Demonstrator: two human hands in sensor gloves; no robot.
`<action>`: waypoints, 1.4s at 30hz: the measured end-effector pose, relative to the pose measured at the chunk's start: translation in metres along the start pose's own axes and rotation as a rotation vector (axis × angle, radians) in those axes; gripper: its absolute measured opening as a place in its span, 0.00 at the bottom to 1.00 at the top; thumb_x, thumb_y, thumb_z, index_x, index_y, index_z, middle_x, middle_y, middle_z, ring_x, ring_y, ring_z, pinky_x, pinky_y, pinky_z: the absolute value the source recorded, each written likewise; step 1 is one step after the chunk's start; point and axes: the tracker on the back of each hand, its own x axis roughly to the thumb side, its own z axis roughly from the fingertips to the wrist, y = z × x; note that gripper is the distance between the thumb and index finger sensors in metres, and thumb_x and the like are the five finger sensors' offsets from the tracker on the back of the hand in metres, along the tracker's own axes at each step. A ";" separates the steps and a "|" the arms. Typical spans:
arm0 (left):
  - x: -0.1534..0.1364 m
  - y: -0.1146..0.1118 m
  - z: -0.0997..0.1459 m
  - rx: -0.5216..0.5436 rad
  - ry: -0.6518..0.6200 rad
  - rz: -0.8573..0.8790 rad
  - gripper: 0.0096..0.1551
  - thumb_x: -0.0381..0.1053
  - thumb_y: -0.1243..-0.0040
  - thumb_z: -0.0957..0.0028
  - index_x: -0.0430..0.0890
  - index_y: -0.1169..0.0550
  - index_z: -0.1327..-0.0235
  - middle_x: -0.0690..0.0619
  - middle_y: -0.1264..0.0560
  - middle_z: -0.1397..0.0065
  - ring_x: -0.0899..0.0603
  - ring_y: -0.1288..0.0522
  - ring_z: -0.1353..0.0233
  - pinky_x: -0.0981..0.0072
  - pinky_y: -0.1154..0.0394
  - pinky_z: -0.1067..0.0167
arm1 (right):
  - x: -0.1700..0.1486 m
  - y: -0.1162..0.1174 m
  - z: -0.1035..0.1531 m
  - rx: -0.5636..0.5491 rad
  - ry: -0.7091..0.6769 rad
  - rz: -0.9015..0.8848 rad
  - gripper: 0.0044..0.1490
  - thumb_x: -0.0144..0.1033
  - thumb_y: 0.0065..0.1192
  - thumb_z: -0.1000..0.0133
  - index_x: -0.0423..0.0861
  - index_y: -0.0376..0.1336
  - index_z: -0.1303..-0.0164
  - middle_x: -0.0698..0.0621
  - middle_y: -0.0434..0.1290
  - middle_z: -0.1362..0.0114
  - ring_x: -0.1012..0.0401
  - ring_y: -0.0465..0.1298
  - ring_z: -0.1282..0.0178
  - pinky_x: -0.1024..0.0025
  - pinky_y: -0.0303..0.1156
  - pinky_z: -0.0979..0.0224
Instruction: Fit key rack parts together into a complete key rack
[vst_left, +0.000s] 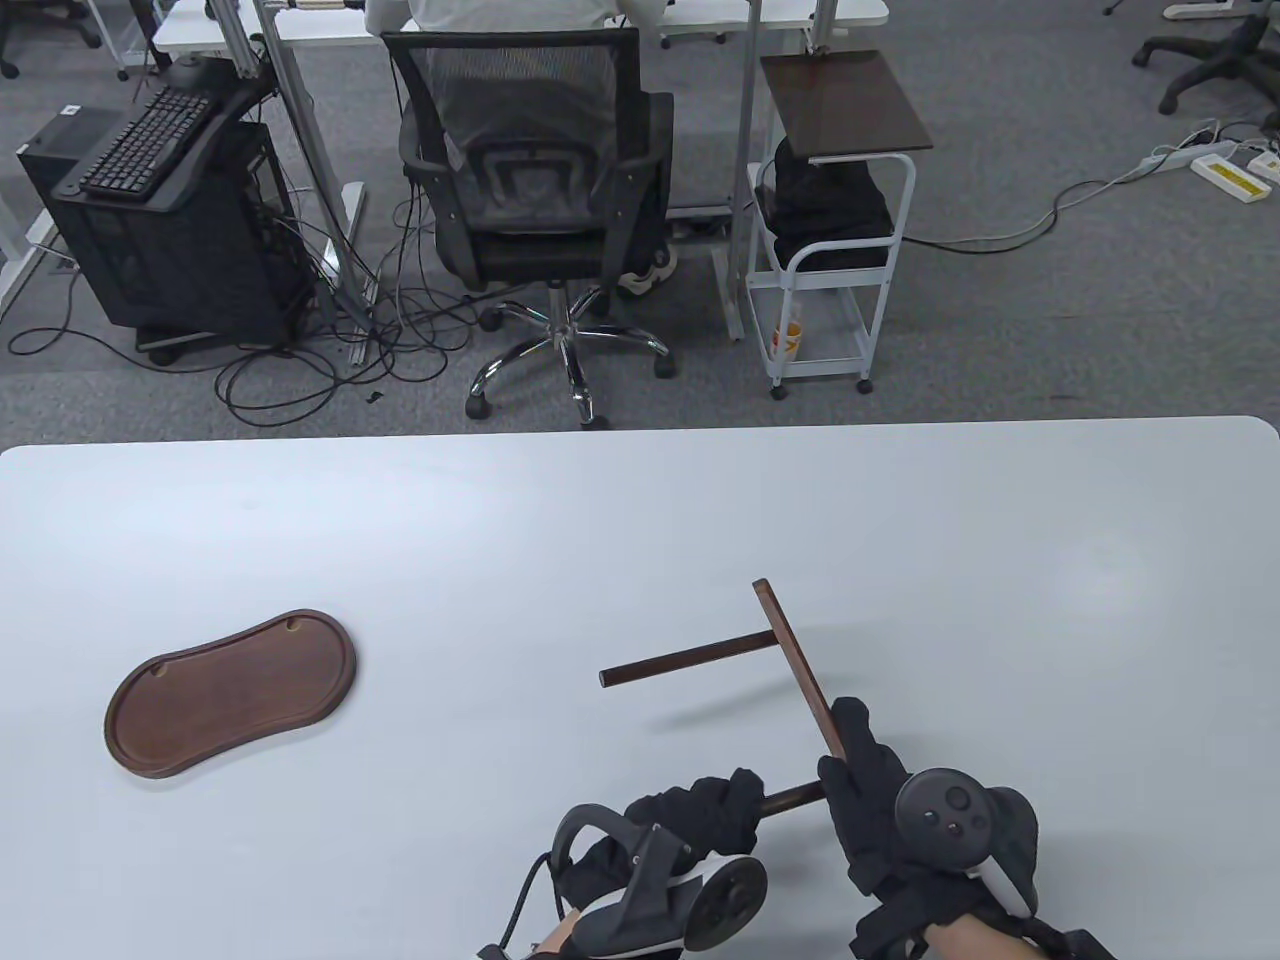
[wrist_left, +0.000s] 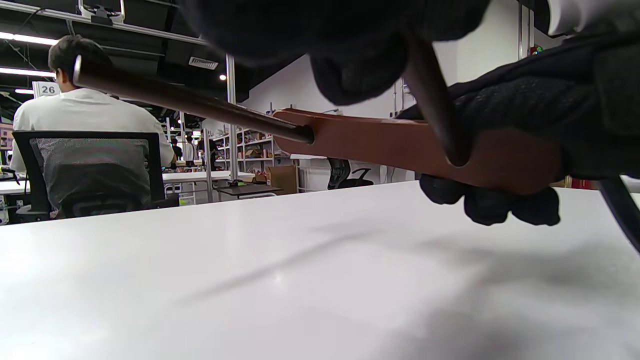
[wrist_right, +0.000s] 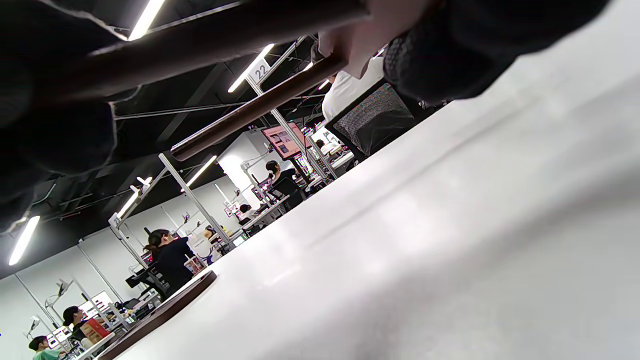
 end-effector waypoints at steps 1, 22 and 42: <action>0.000 0.000 0.000 0.005 0.001 -0.003 0.27 0.53 0.47 0.41 0.47 0.28 0.30 0.51 0.18 0.41 0.58 0.19 0.58 0.70 0.16 0.61 | 0.000 0.000 0.000 -0.002 -0.002 -0.001 0.41 0.43 0.38 0.33 0.33 0.43 0.15 0.29 0.69 0.33 0.43 0.77 0.57 0.59 0.78 0.64; -0.020 0.004 0.009 0.132 0.039 0.195 0.32 0.60 0.52 0.40 0.54 0.37 0.22 0.49 0.37 0.15 0.43 0.30 0.21 0.44 0.28 0.29 | -0.004 -0.006 -0.007 0.010 0.073 -0.203 0.41 0.44 0.41 0.33 0.35 0.44 0.14 0.29 0.67 0.31 0.42 0.76 0.54 0.59 0.78 0.62; -0.137 0.024 0.053 0.178 0.291 0.256 0.32 0.62 0.55 0.39 0.55 0.38 0.22 0.49 0.37 0.14 0.42 0.32 0.19 0.41 0.30 0.27 | -0.022 -0.022 -0.006 -0.032 0.160 -0.294 0.41 0.44 0.42 0.33 0.35 0.45 0.15 0.29 0.67 0.30 0.41 0.76 0.54 0.58 0.77 0.62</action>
